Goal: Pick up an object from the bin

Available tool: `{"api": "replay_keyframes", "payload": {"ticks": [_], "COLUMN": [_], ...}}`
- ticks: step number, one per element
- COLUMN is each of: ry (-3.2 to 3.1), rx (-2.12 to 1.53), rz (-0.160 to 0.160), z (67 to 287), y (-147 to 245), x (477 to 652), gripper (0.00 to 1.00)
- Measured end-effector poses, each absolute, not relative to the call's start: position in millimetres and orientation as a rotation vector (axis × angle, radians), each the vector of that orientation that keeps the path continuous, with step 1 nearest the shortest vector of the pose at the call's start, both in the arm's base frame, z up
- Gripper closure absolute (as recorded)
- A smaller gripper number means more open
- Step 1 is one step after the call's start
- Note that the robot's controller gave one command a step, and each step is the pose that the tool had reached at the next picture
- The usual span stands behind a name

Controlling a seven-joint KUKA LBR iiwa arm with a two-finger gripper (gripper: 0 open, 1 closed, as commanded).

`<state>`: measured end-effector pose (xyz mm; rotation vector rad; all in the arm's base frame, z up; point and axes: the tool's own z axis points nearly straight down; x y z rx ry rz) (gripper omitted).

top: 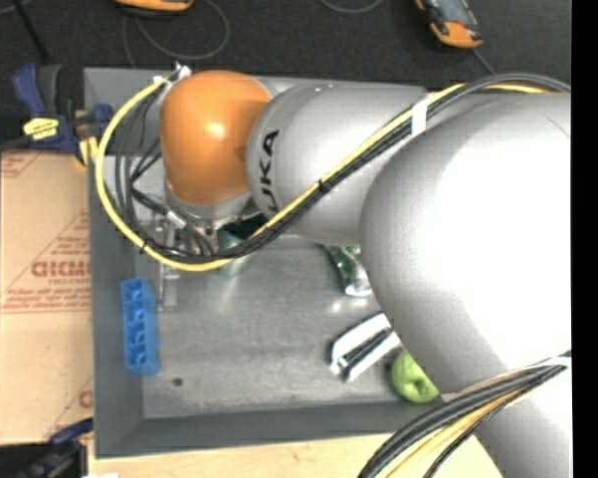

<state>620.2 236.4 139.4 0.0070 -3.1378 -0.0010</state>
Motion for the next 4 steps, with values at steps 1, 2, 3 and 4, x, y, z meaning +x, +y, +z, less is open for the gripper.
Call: {"api": "replay_keyframes", "payload": {"ticks": [1,2,3,4], "ry": [-3.144,-3.147,-3.140,-3.130], "rx": [0.001,0.091,0.089,0.190], "rz": [-0.003,-0.003,0.007,0.000], "z": [144.7,109.5,91.7,133.0], "y": [235.4,181.3,157.2,159.5], "x": [621.7,596.9,589.0,589.3], "gripper": [0.00,0.00,0.00,0.00]}}
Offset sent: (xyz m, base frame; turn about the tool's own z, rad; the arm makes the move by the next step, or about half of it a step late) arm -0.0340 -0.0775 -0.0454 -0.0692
